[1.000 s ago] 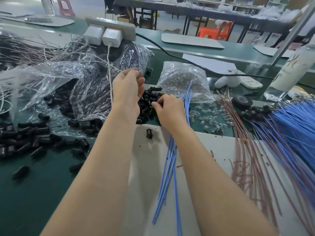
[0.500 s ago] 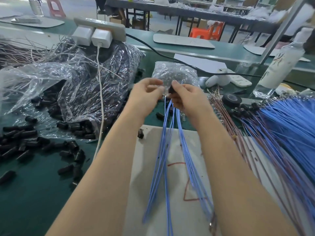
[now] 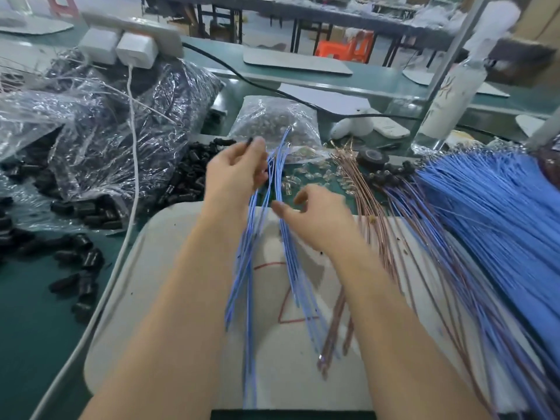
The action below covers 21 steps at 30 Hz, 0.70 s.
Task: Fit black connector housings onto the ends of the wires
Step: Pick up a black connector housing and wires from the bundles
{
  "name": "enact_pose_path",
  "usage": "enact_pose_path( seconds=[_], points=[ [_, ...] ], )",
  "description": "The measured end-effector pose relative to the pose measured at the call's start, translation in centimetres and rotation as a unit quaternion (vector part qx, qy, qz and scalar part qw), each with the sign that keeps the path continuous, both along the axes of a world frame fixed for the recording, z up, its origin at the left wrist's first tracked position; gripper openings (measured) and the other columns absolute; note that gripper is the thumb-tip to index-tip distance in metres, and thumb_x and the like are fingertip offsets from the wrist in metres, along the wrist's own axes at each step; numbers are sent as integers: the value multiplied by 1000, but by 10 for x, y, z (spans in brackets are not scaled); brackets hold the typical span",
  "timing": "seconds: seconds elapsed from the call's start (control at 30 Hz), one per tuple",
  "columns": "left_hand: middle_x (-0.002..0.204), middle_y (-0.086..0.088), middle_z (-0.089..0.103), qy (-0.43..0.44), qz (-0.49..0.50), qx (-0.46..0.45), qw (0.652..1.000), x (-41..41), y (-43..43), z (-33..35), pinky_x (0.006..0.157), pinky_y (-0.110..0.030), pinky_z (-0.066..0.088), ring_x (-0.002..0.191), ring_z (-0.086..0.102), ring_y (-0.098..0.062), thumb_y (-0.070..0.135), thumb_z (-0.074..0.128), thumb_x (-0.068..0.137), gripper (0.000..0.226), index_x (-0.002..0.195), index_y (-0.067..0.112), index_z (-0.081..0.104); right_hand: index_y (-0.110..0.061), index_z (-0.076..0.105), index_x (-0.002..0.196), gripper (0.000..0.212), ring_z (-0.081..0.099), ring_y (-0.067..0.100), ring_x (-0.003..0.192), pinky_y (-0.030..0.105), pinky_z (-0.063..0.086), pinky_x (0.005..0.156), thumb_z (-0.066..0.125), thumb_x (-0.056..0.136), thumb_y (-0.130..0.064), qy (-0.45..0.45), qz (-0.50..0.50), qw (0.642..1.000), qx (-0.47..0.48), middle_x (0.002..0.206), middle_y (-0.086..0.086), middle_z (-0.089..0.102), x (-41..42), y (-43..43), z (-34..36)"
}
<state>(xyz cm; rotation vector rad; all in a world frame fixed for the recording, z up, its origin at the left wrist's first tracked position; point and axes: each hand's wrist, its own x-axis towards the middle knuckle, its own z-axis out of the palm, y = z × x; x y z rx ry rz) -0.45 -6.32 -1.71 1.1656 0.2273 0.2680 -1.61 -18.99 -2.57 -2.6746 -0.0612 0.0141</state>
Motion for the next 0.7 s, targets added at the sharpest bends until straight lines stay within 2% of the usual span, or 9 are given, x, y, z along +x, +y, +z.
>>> enact_pose_path(
  seconds=[0.1, 0.2, 0.27, 0.33, 0.4, 0.47, 0.5, 0.57, 0.7],
  points=[
    [60, 4, 64, -5, 38, -180, 983, 3, 17, 6, 51, -15, 47, 51, 55, -2, 17, 62, 90, 16, 75, 11, 61, -10, 43, 126, 80, 53, 33, 113, 38, 43, 86, 53, 78, -73, 1, 44, 996, -81, 126, 13, 45, -8, 30, -8],
    [59, 4, 65, 6, 51, -255, 966, 4, 21, 5, 48, -13, 46, 48, 56, 0, 17, 62, 91, 18, 74, 12, 59, -6, 37, 129, 70, 54, 33, 111, 36, 43, 83, 59, 85, -56, -13, 53, 992, -114, 128, 13, 38, -8, 45, -9],
    [62, 4, 64, 23, 54, -256, 965, 4, 19, 0, 48, -13, 47, 49, 56, 0, 18, 61, 91, 17, 75, 13, 59, -1, 38, 129, 51, 54, 35, 113, 35, 44, 86, 57, 91, -30, -15, 46, 993, -110, 130, 17, 42, -2, 45, -7],
    [64, 4, 63, 43, 60, -251, 965, 6, 17, -5, 50, -13, 47, 51, 55, 0, 19, 62, 91, 16, 76, 13, 60, 1, 42, 123, 38, 56, 36, 111, 33, 43, 80, 54, 91, -14, -17, 41, 994, -101, 125, 20, 50, 3, 42, -4],
    [63, 5, 63, 58, 61, -250, 965, 8, 16, -10, 50, -14, 47, 51, 55, 0, 19, 62, 90, 17, 75, 13, 60, 0, 47, 113, 28, 57, 35, 103, 30, 37, 71, 55, 89, -11, -10, 37, 997, -71, 115, 18, 56, 7, 39, -1],
    [66, 5, 64, 61, 54, -237, 968, 9, 15, -13, 50, -14, 47, 51, 55, 0, 19, 63, 90, 15, 76, 13, 61, -4, 47, 100, 18, 56, 33, 91, 29, 39, 69, 57, 87, -12, 15, 28, 999, 2, 101, 16, 58, 11, 36, 0],
    [68, 4, 64, 60, 49, -225, 971, 10, 13, -14, 51, -14, 47, 52, 55, 0, 18, 63, 90, 14, 77, 13, 61, -3, 49, 99, 18, 57, 33, 88, 31, 45, 71, 57, 86, -12, 31, 23, 997, 62, 97, 15, 60, 13, 36, 0],
    [68, 4, 64, 57, 38, -198, 978, 11, 10, -16, 51, -14, 47, 52, 55, 0, 17, 62, 90, 11, 80, 13, 61, -4, 55, 111, 27, 62, 37, 92, 43, 52, 82, 56, 84, -10, 40, 7, 983, 178, 100, 18, 65, 14, 37, -1],
    [70, 5, 66, 56, 27, -137, 989, 11, 5, -19, 52, -15, 48, 55, 57, -2, 14, 64, 89, 5, 86, 15, 60, -6, 50, 126, 42, 63, 38, 102, 47, 50, 92, 60, 86, -10, 17, -19, 977, 211, 112, 18, 65, 20, 33, -6]
  ],
)
